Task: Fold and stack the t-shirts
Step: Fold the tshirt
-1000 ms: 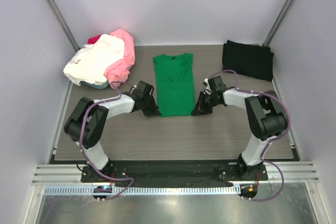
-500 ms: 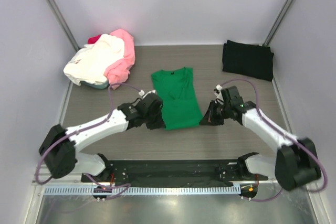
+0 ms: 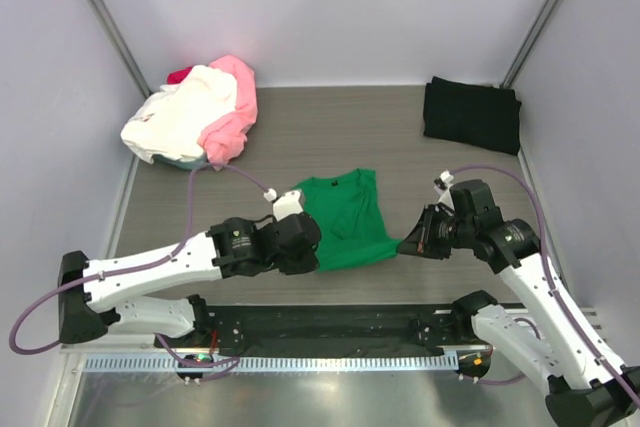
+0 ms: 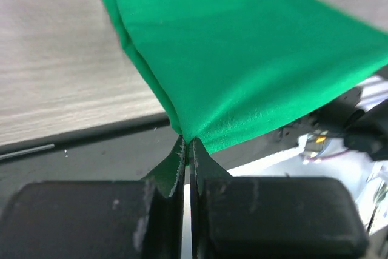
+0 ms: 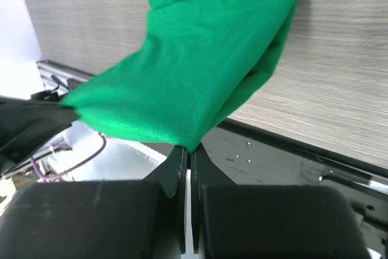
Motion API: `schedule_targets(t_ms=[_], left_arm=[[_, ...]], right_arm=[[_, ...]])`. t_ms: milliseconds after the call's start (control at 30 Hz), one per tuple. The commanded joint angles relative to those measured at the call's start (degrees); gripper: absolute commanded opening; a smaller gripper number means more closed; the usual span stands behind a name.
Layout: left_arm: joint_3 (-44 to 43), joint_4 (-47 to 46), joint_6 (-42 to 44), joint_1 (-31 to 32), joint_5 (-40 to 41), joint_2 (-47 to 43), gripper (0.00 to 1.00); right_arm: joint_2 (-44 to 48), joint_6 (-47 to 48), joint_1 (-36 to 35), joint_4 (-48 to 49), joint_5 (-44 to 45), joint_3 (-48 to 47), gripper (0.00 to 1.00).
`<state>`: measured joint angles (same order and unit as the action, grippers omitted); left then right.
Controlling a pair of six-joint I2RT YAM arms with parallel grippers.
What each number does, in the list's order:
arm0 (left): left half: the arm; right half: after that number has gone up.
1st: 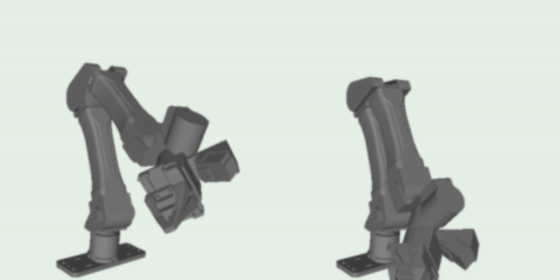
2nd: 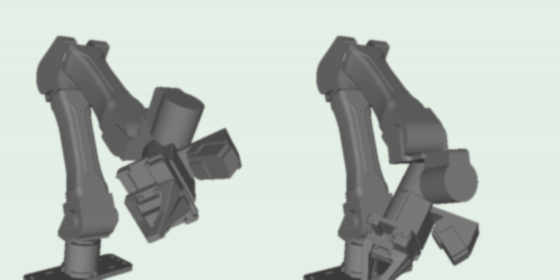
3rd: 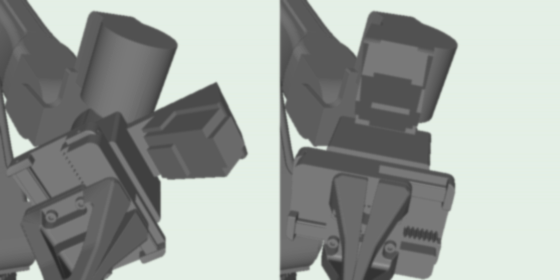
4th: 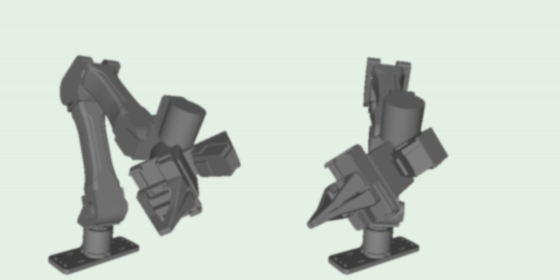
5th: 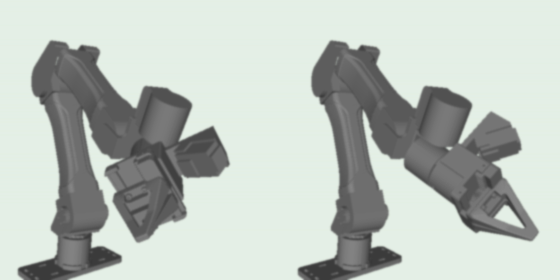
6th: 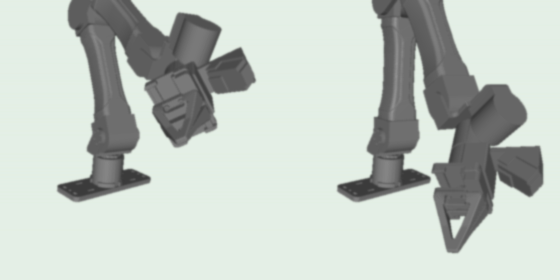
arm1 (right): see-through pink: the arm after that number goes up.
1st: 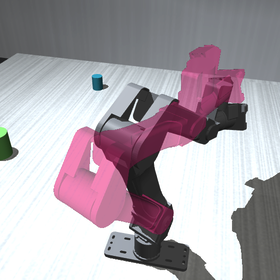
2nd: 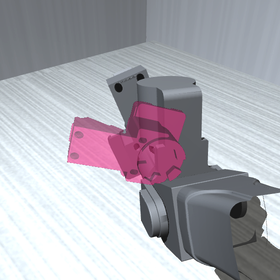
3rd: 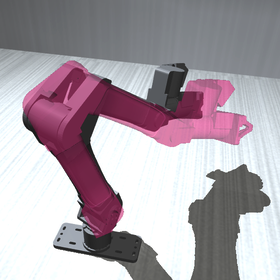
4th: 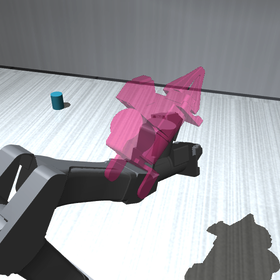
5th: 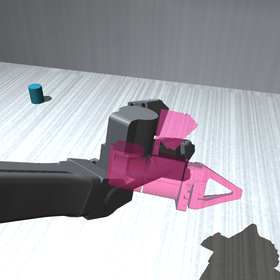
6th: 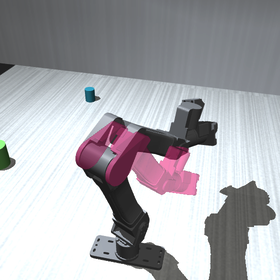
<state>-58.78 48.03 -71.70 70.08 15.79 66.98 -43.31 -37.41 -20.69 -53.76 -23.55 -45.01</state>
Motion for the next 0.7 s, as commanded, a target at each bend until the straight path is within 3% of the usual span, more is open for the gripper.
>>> schedule_targets(t_ms=[0,233,667], left_arm=[[-7.1,8.4,0.9,-0.8,8.0,1.6,0.00],[-13.1,10.3,6.7,-5.6,8.2,6.2,0.00],[-15.2,6.8,17.8,-23.8,-0.1,10.5,0.01]], right_arm=[[-3.7,1.5,0.0,-2.6,5.3,-6.4,0.01],[-14.4,5.8,0.0,-2.1,10.8,-15.6,0.01],[-36.7,11.7,0.2,0.6,12.9,-31.2,0.01]])
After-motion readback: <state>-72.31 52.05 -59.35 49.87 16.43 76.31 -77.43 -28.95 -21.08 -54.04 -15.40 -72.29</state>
